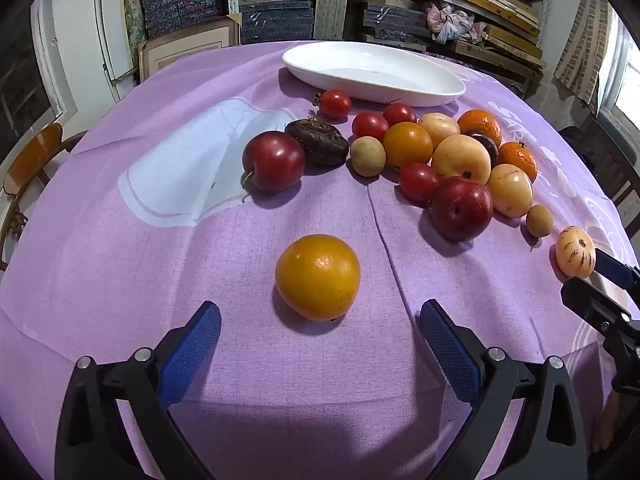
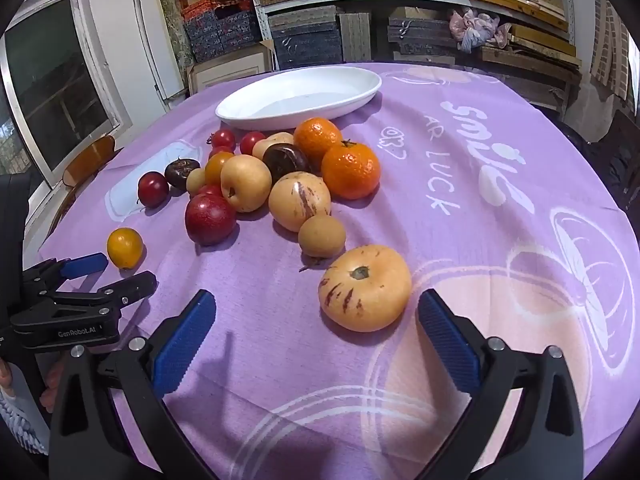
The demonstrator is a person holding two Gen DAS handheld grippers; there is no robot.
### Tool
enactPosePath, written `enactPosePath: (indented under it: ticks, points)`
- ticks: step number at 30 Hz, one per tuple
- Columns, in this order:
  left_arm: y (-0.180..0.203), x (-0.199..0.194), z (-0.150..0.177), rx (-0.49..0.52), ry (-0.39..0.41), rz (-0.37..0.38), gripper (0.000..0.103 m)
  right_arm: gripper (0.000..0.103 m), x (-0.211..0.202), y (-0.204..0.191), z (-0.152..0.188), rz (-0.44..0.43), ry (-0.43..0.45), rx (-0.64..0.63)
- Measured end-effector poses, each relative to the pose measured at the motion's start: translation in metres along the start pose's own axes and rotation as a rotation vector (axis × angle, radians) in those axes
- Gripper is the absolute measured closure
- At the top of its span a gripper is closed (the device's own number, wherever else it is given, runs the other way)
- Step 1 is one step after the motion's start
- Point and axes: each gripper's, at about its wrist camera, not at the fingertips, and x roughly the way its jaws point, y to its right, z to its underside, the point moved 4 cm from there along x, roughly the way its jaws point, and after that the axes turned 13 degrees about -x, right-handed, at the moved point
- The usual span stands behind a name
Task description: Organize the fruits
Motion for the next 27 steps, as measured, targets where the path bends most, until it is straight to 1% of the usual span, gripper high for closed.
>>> enactPosePath:
  ticks: [15, 27]
  points:
    - [0.002, 0.0009, 0.0015, 0.017, 0.002, -0.016, 0.003, 0.004, 0.0017, 0.0006, -0.0002, 0.001, -0.01, 0.004]
    - [0.0011, 0.0007, 0.0018, 0.014, 0.014, -0.015, 0.003, 0.004, 0.0067, 0.0027, 0.0009, -0.007, -0.022, 0.024]
